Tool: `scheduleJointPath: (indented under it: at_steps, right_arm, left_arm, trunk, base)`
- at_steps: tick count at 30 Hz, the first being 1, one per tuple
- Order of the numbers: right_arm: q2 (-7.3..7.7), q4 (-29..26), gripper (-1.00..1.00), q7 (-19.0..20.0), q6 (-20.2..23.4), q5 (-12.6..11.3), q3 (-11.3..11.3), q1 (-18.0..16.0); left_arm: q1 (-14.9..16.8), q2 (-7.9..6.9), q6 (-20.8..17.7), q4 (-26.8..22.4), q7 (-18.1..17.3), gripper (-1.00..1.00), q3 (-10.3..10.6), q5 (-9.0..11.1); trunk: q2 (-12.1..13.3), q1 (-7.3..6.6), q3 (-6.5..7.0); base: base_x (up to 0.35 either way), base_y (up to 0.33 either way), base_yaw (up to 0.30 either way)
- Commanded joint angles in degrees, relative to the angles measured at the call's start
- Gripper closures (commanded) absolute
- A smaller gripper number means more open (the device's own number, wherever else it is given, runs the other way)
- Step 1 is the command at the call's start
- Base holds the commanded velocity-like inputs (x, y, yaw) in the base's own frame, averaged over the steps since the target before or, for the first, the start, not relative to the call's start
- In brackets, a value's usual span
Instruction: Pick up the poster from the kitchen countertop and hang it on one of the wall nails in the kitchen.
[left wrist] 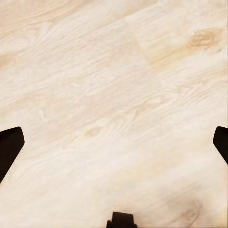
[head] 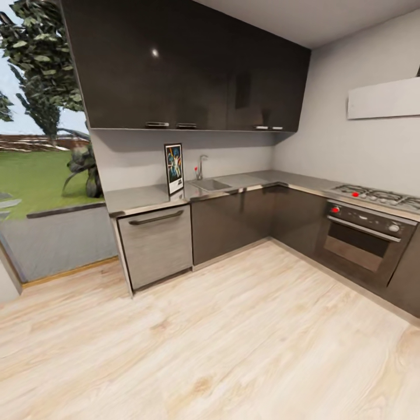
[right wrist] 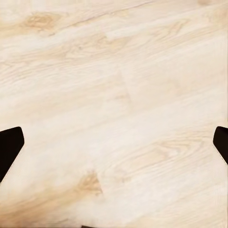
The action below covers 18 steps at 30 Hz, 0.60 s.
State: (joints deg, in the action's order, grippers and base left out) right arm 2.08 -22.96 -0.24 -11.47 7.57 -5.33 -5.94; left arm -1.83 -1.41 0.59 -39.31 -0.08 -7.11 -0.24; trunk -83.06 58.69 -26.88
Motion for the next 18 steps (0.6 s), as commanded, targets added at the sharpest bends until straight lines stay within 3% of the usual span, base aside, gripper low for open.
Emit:
scheduleJointPath:
  at_steps: [1,18]
  right_arm:
    - [0.03,0.0,-1.0,0.0,-0.1,0.3,-0.1,0.0]
    - [0.03,0.1,-1.0,0.0,-0.1,0.3,0.0,0.0]
  left_arm:
    - [0.0,0.01,0.1,-0.1,0.0,-1.0,-0.1,0.0]
    - [0.0,0.01,0.1,-0.1,0.0,-1.0,-0.1,0.0]
  trunk:
    - [0.0,0.04,-0.05]
    - [0.0,0.04,-0.05]
  base:
    - [0.337,0.078,0.0]
    - [0.337,0.113,0.0]
